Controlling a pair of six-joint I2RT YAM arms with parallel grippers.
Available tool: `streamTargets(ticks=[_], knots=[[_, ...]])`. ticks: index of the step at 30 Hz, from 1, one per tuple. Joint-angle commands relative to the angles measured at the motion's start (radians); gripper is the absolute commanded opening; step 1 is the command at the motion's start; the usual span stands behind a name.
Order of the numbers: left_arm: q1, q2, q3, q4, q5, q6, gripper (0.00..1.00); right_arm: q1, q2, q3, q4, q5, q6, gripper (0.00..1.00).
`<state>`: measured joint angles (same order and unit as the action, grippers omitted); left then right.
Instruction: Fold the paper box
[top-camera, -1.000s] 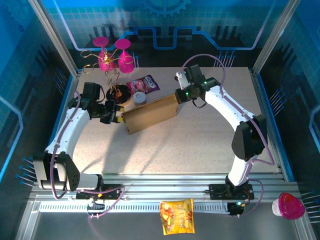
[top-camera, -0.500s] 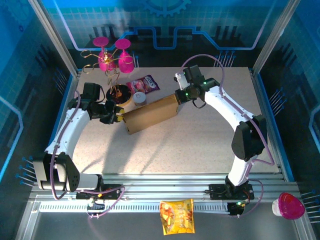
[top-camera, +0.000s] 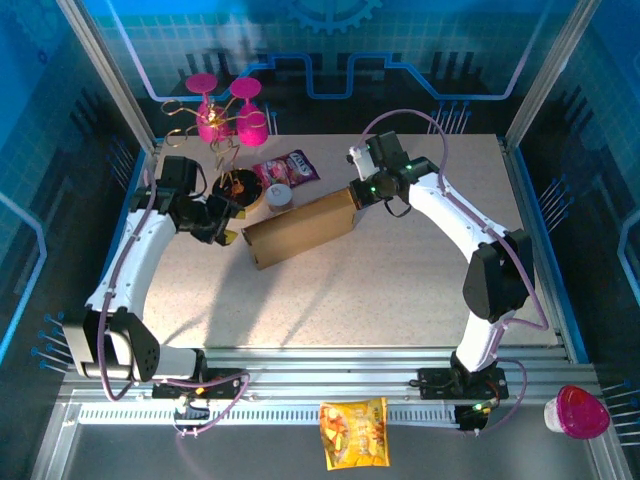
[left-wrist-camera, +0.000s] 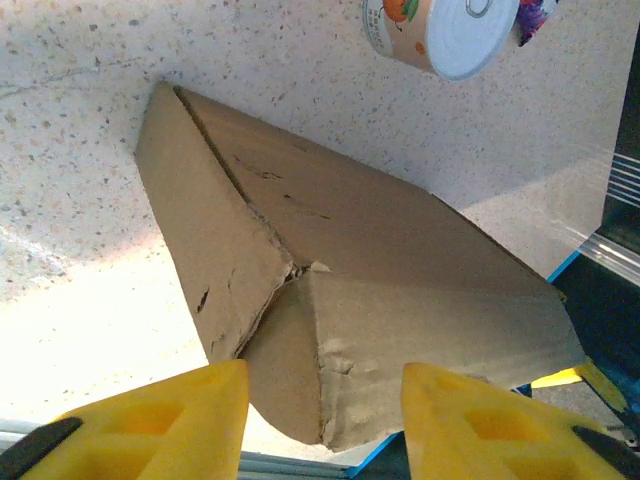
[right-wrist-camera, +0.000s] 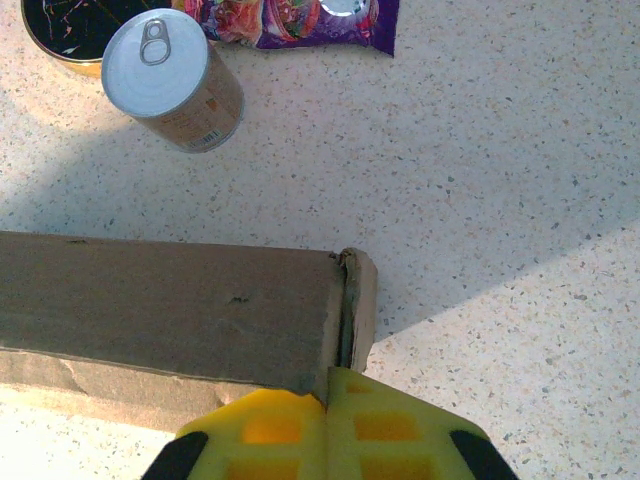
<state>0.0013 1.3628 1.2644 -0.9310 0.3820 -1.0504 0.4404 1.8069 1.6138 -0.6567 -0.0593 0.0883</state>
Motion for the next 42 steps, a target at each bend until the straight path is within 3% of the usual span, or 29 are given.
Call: streamTargets(ticks=[1, 5, 14, 29, 42], knots=[[-0.018, -0.049, -0.046, 0.005, 0.037, -0.072, 0.49, 0.023, 0.010, -0.023, -0.041, 0.004, -0.001, 0.00], [-0.039, -0.078, -0.099, 0.092, 0.061, -0.215, 0.57, 0.023, 0.013, -0.025, -0.040, 0.004, 0.000, 0.00], [-0.100, -0.135, -0.259, 0.298, 0.061, -0.534, 0.63, 0.023, 0.015, -0.022, -0.040, 0.005, 0.002, 0.00], [-0.149, -0.187, -0.334, 0.389, -0.059, -0.701, 0.66, 0.024, 0.032, -0.006, -0.042, 0.003, 0.018, 0.00], [-0.170, -0.240, -0.347, 0.401, -0.018, -0.885, 0.74, 0.024, 0.020, -0.047, -0.005, 0.025, 0.006, 0.00]])
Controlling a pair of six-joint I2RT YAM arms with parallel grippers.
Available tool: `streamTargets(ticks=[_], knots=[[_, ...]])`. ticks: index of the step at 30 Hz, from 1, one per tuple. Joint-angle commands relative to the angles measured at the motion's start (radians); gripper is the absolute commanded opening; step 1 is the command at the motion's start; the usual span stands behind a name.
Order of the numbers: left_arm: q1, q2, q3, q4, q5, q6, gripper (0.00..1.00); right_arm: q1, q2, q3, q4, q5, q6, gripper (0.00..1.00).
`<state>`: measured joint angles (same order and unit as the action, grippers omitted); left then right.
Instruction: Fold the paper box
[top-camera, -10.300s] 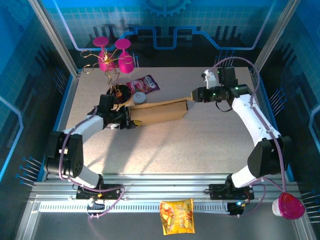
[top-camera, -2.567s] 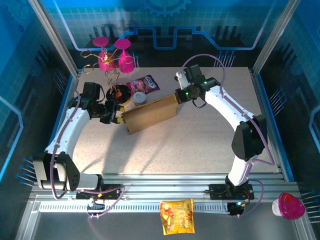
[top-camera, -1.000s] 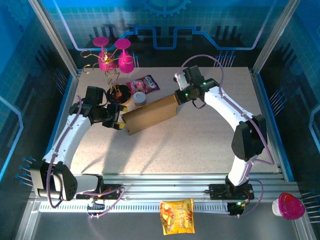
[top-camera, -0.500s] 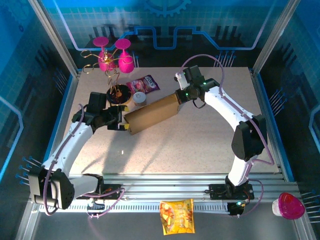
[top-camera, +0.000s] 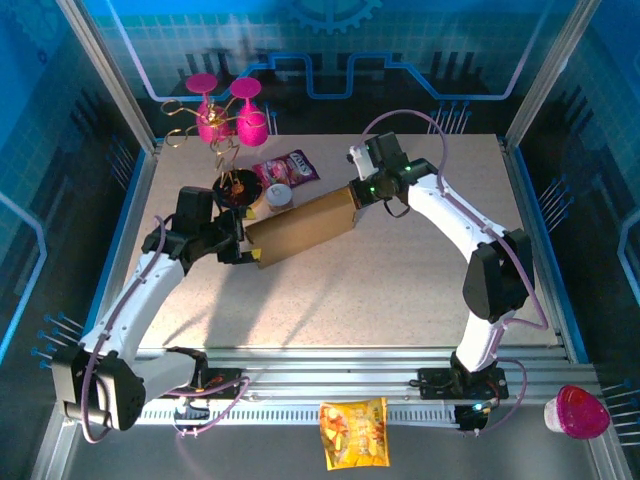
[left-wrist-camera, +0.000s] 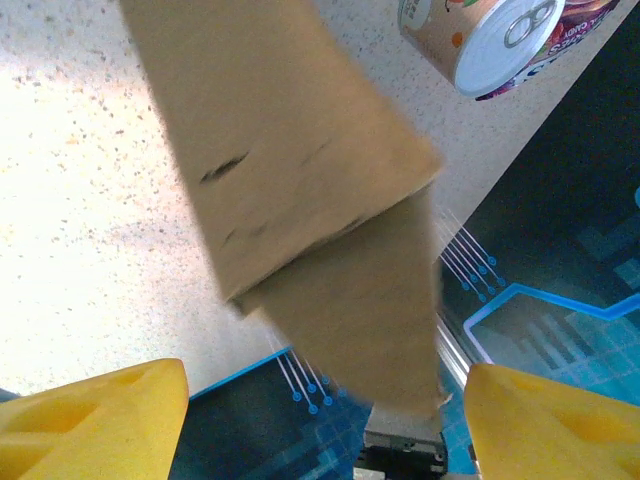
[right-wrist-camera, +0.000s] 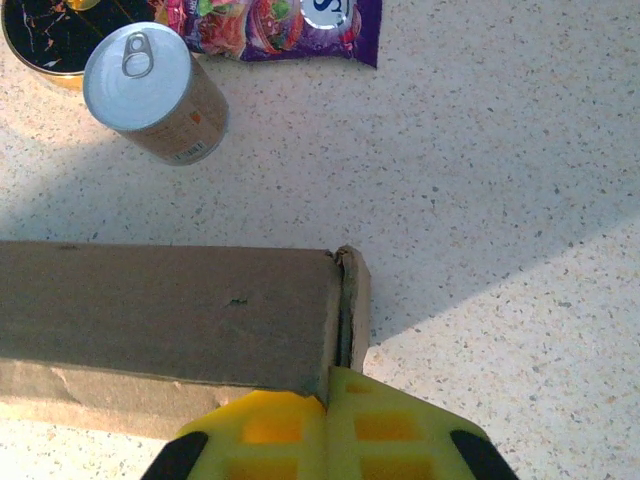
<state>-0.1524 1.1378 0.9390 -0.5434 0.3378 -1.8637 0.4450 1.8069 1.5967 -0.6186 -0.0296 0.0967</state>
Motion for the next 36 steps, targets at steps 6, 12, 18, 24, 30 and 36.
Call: streamTargets(ticks=[6, 12, 18, 24, 30, 36], knots=[[-0.044, -0.004, -0.021, 0.016, 0.016, -0.106, 0.74, 0.020, 0.013, -0.046, -0.035, 0.003, -0.006, 0.00], [-0.042, 0.012, -0.064, 0.095, -0.036, -0.113, 0.70, 0.020, 0.004, -0.057, -0.033, -0.002, -0.003, 0.00], [-0.041, 0.035, -0.076, 0.133, -0.086, -0.098, 0.61, 0.020, -0.005, -0.064, -0.024, -0.006, -0.009, 0.00], [-0.040, 0.033, -0.096, 0.140, -0.109, -0.101, 0.54, 0.011, -0.024, -0.058, -0.022, -0.031, 0.000, 0.08], [-0.039, 0.036, -0.108, 0.150, -0.119, -0.106, 0.52, -0.007, -0.035, -0.019, -0.052, -0.096, 0.029, 0.29], [-0.034, 0.048, -0.100, 0.161, -0.122, -0.105, 0.52, -0.045, -0.077, -0.018, -0.051, -0.203, 0.145, 0.45]])
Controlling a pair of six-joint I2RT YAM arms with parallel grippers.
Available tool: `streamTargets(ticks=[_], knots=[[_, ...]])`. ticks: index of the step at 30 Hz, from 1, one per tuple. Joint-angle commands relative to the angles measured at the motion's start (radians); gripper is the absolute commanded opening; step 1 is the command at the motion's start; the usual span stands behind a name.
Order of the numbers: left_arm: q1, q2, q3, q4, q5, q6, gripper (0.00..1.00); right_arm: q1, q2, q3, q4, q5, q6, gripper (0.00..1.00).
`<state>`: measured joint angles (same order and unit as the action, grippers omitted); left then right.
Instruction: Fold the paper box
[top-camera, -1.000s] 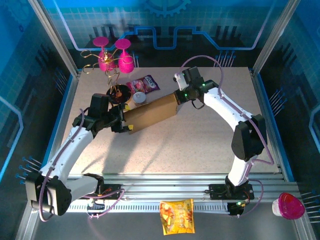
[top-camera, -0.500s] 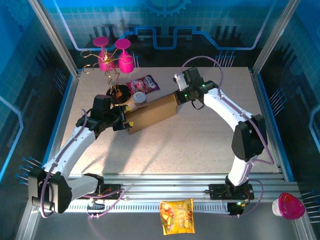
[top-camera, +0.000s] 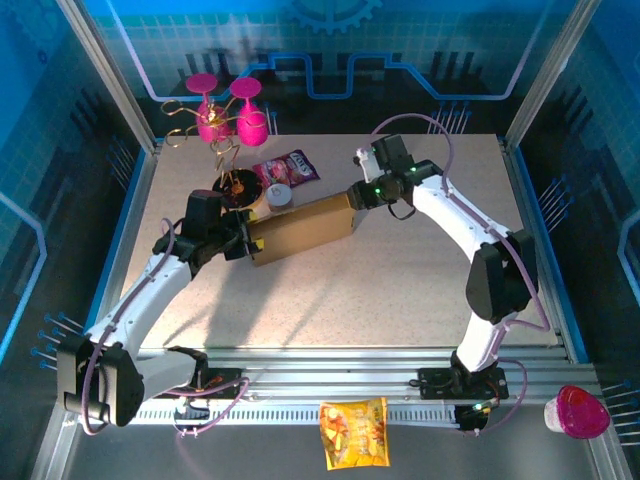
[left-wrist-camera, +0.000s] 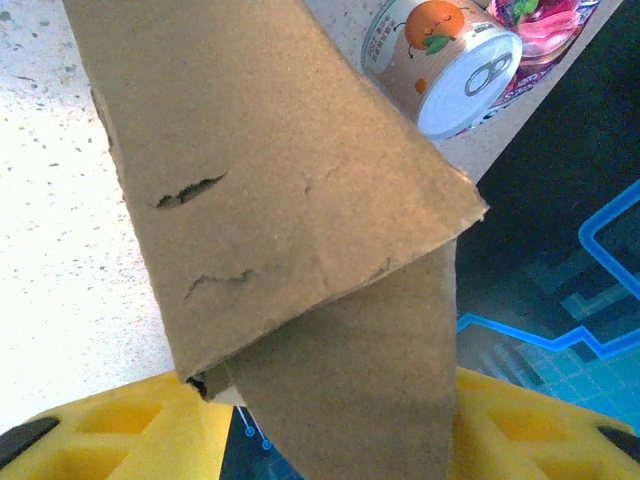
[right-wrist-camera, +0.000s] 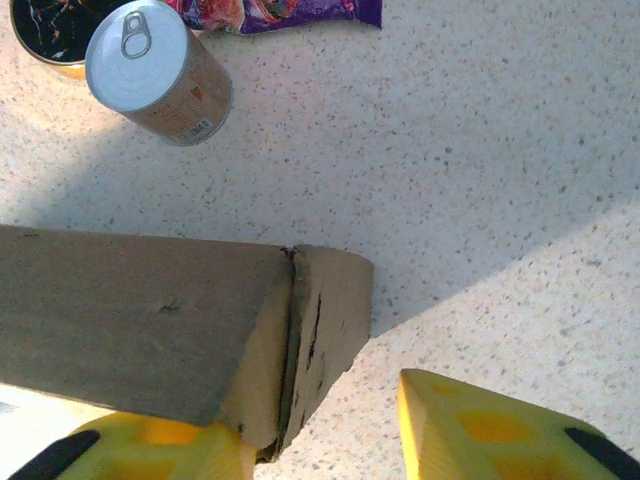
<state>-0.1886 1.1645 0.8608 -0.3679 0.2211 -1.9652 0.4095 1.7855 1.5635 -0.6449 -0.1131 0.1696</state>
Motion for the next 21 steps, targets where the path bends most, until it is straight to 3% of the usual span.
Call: streamTargets(ticks=[1, 8, 14, 21], knots=[[0.004, 0.023, -0.019, -0.015, -0.004, -0.003, 0.52, -0.021, -0.068, 0.010, -0.018, -0.140, 0.109, 0.47], [0.008, 0.038, -0.004, -0.012, 0.000, 0.005, 0.53, -0.084, -0.118, -0.019, 0.045, -0.266, 0.440, 0.52], [0.008, 0.046, 0.004, -0.009, 0.003, 0.006, 0.53, -0.121, -0.052, -0.009, -0.052, -0.325, 0.819, 0.53], [0.009, 0.047, 0.005, -0.004, 0.007, 0.008, 0.53, -0.130, -0.077, -0.120, 0.156, -0.418, 1.138, 0.57]])
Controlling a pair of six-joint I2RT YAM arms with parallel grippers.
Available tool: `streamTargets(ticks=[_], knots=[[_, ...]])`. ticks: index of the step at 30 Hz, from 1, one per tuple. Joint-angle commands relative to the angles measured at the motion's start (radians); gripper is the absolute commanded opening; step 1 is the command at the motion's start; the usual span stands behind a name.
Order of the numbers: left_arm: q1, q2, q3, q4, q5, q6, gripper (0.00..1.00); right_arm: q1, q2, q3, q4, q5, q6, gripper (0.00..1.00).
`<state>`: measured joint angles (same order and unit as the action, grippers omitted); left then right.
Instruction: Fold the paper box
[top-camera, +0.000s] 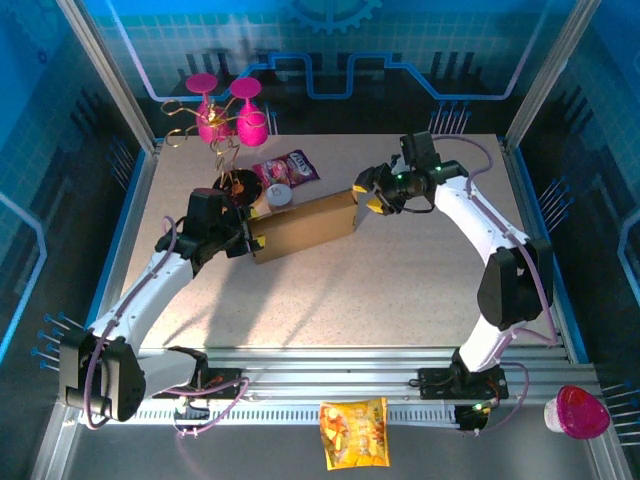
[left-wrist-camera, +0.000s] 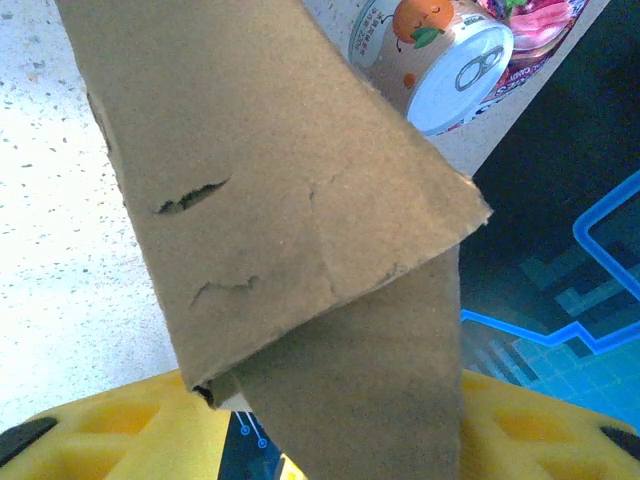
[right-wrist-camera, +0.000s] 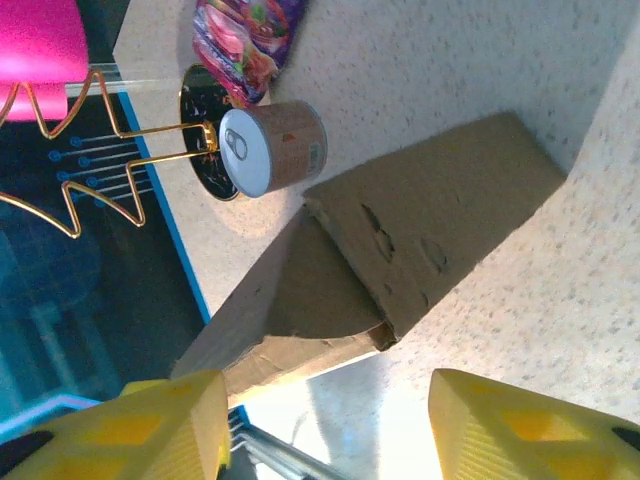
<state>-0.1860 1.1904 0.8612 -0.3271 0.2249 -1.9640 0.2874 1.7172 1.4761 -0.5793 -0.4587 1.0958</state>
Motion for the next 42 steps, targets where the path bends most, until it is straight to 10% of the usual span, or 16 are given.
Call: streamTargets(ticks=[1, 18, 42], knots=[[0.007, 0.021, 0.005, -0.044, 0.003, 0.007, 0.53, -0.007, -0.009, -0.043, 0.109, -0.083, 0.244, 0.57], [0.009, 0.025, 0.007, -0.036, 0.010, 0.006, 0.53, -0.027, -0.039, -0.178, 0.438, -0.122, 0.484, 0.73], [0.013, 0.033, 0.016, -0.033, 0.012, 0.014, 0.53, -0.035, 0.020, -0.167, 0.312, -0.140, 0.416, 0.60]])
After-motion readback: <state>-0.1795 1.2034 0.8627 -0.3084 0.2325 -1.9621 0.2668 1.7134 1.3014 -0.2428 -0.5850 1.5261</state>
